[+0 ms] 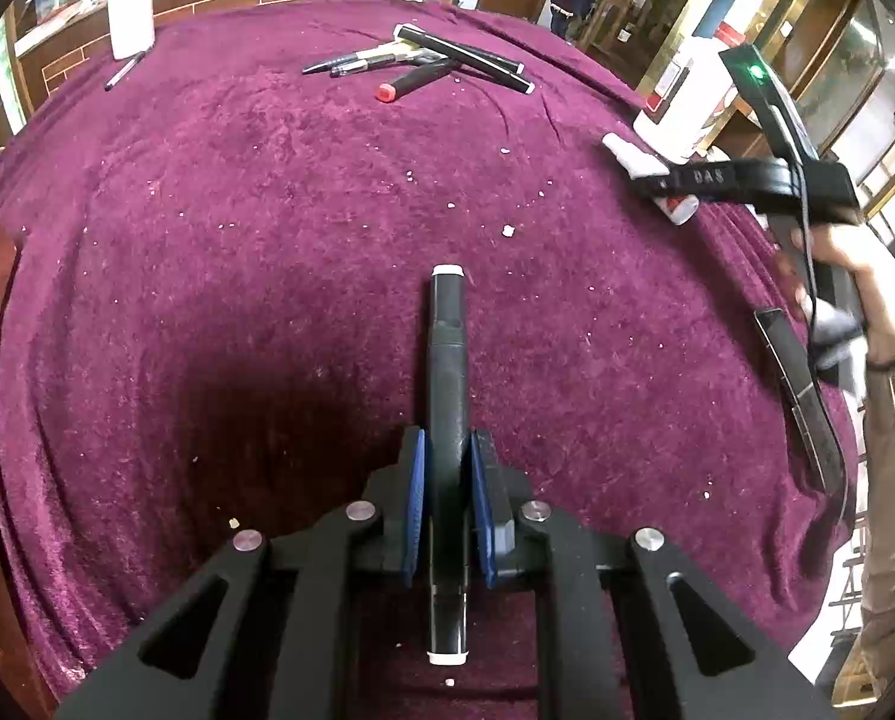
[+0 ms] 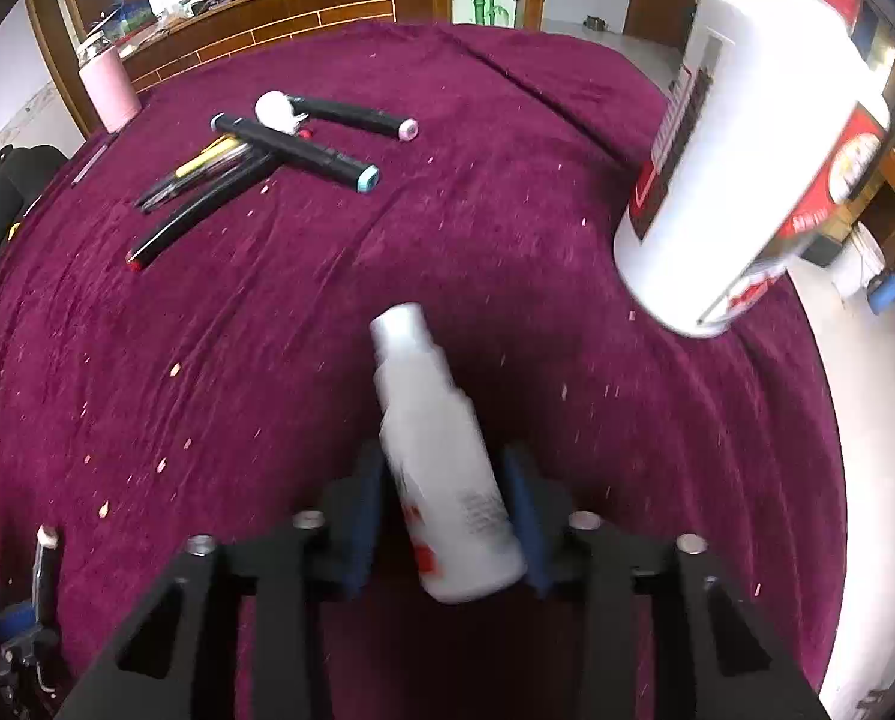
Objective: Organize objects
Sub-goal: 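Grasp the white spray bottle with the right tool while the left tool holds the marker, then carry the black marker with the left tool while the right tool carries the spray bottle to the tray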
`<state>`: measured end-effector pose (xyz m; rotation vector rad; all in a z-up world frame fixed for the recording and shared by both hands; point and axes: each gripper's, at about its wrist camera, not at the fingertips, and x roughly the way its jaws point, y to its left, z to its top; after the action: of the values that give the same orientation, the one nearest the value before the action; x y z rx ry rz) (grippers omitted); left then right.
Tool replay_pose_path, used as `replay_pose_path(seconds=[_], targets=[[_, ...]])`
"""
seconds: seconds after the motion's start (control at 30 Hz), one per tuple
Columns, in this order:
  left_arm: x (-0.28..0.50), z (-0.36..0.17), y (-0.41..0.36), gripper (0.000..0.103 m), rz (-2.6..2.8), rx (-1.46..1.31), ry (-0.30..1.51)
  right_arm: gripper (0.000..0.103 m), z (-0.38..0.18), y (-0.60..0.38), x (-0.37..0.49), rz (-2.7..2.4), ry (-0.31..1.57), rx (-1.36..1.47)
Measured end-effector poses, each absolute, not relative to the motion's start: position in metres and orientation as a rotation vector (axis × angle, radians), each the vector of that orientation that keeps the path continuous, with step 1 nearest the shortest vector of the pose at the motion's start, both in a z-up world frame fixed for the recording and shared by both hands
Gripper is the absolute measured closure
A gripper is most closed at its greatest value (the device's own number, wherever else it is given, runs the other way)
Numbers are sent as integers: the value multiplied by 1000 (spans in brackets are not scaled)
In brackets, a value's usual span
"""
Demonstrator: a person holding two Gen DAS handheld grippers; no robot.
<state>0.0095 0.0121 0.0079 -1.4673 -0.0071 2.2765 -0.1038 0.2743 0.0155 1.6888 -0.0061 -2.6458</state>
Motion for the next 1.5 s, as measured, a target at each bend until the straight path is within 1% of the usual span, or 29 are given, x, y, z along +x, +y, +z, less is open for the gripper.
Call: replay_pose_path(seconds=[0.13, 0.27, 0.47, 0.63, 0.7, 0.77, 0.87, 0.93, 0.97, 1.03, 1.07, 1.1, 1.27, 1.5], targets=[[11, 8, 11, 88, 2290, -1459, -29, 70, 15, 254, -79, -2646, -11, 1675], [14, 10, 16, 88, 2309, -1443, 22, 72, 16, 223, -53, -2627, 2, 1611], [15, 11, 11, 88, 2289, -1440, 17, 71, 15, 177, -3, -2536, -41, 1513], [13, 9, -1, 88, 2219, -1458, -71, 70, 14, 146, 36, -2473, 60, 1486], [12, 8, -5, 88, 2200, -1463, -109, 58, 15, 143, 38, -2462, 61, 1488], [12, 8, -6, 88, 2193, -1467, -119, 55, 16, 139, 37, -2472, 84, 1500], [14, 8, -5, 88, 2197, -1463, -96, 48, 15, 134, 27, -2489, 118, 1524], [16, 8, -5, 88, 2199, -1457, -88, 48, 14, 129, 20, -2497, 149, 1535], [16, 8, -6, 88, 2200, -1453, -88, 48, 13, 127, 18, -2504, 168, 1536], [16, 8, -6, 88, 2203, -1445, -85, 56, 13, 125, 15, -2518, 175, 1519], [17, 8, -5, 88, 2208, -1444, -80, 67, 13, 125, 16, -2525, 174, 1508], [17, 8, -5, 88, 2215, -1442, -69, 71, 14, 126, 17, -2537, 165, 1496], [24, 10, 6, 89, 2264, -1411, 43, 72, 17, 133, 24, -2570, 71, 1456], [29, 16, -7, 89, 2281, -1395, -22, 72, 29, 140, 35, -2608, -2, 1407]])
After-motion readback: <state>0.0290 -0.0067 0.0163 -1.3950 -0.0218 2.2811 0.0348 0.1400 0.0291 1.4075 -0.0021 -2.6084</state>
